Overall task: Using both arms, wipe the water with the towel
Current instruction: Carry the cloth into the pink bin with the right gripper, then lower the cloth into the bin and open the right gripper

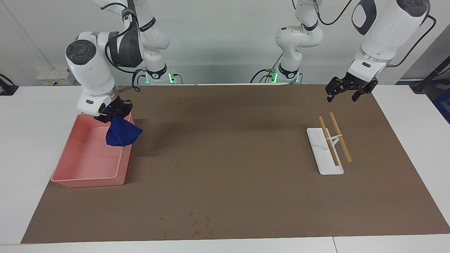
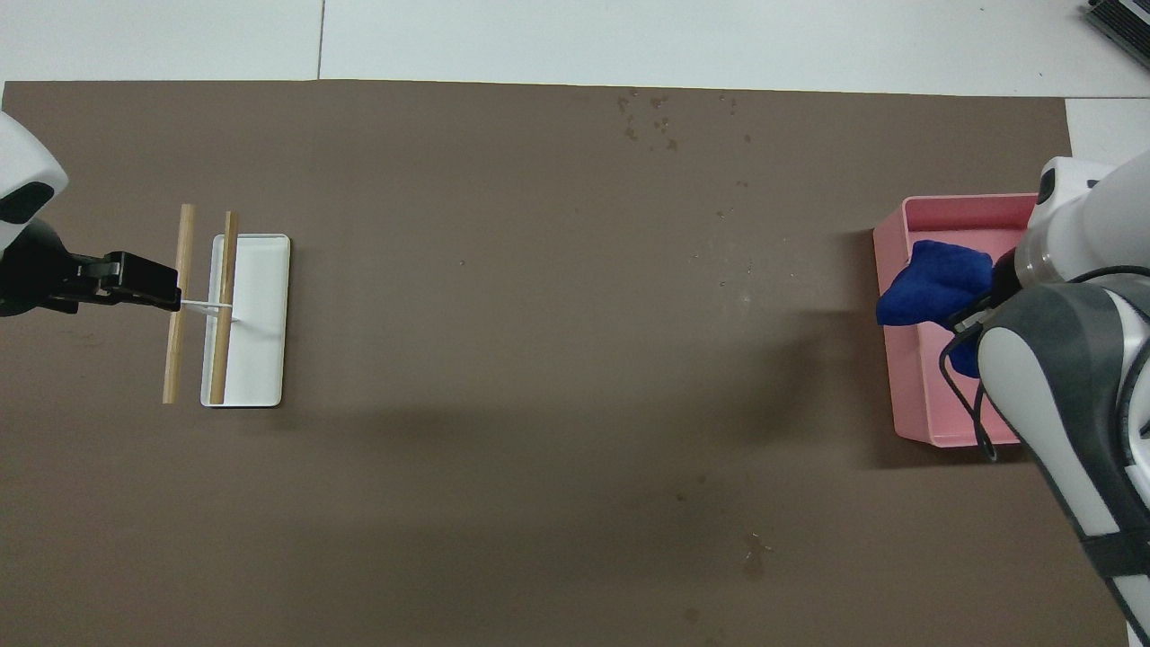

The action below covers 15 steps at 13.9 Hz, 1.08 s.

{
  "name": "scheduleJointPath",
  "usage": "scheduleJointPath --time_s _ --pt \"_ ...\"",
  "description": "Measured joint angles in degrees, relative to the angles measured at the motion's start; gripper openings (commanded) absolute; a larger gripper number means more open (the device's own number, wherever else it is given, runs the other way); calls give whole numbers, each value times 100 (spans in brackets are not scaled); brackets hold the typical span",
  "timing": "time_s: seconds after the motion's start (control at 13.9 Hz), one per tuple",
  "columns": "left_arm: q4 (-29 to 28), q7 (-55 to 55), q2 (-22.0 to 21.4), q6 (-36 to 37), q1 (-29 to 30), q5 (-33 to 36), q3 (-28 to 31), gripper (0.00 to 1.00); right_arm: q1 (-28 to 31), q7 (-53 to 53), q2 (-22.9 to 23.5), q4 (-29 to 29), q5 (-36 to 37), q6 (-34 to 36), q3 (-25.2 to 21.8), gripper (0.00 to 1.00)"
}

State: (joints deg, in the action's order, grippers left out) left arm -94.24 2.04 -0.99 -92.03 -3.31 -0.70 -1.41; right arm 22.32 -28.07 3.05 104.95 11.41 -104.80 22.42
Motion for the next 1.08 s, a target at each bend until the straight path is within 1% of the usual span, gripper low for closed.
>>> scheduleJointPath --time_s 0.22,0.36,0.5,0.72,0.79,0.93,1.01,1.08 --pt "0 0 0 0 0 0 0 100 584 -1008 101 4 81 -628 -21 0" --pt "0 0 0 0 0 0 0 100 941 -1309 268 20 81 -845 -31 0" --pt "0 0 0 0 0 0 0 100 1141 -1372 552 59 82 -1136 -34 0" --pt "0 0 0 0 0 0 0 100 1167 -1338 839 331 81 -1768 -32 0" --pt "0 0 0 0 0 0 0 100 1177 -1226 887 434 77 -1884 -32 0" --pt "0 0 0 0 0 0 0 100 1184 -672 938 627 75 -1975 -29 0" --pt "0 0 0 0 0 0 0 100 1182 -465 943 700 75 -1999 -21 18" --pt "0 0 0 0 0 0 0 100 1181 -345 942 739 75 -2014 -14 51"
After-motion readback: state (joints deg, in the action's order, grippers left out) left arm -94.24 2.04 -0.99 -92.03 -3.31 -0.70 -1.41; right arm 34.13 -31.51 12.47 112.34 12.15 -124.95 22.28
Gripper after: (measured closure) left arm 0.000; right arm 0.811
